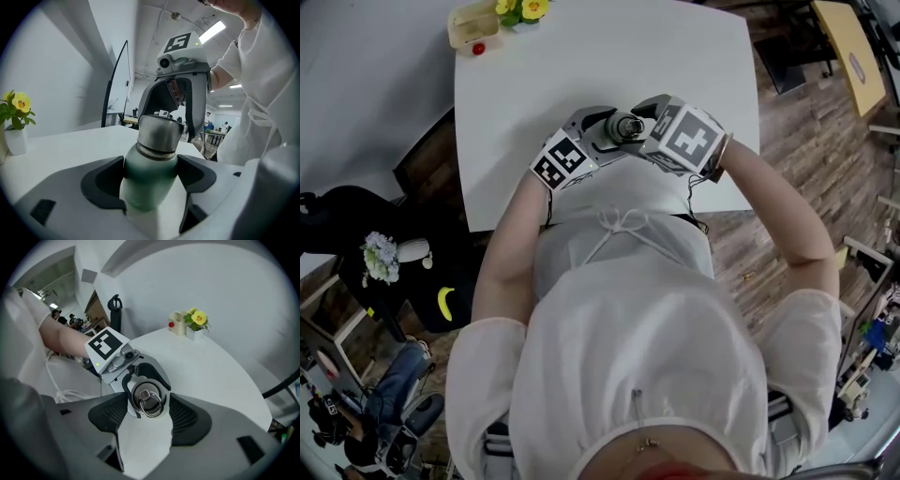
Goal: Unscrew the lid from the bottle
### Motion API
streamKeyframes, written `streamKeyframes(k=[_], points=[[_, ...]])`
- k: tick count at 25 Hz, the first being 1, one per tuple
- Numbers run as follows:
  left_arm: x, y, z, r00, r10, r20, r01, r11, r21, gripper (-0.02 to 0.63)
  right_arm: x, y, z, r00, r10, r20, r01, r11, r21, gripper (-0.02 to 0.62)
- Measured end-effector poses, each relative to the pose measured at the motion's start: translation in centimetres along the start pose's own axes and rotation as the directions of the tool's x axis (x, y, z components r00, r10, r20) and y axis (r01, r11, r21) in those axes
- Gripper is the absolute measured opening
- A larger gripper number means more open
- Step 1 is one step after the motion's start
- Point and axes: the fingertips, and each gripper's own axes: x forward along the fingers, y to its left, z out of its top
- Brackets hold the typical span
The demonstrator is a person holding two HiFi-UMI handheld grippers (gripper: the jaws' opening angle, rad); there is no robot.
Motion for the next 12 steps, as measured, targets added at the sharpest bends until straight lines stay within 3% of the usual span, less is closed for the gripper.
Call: streamKeyframes(k=[6, 12], points=[[-0.06, 0.09, -0.01, 1.000, -0.002, 0.005, 0.002, 1.000, -0.005, 0.370, 0.71, -0.17, -0.01, 1.000, -0.012, 0.001, 0.012, 0.999, 0.033, 0.258], [0.15, 0.23, -0.02, 1.000, 0.002, 0.009, -0.002, 1.000, -0.007, 0.370, 0.60, -0.28, -0.04, 1.000, 0.011, -0.014, -0.012, 0.999, -0.043, 0.253]])
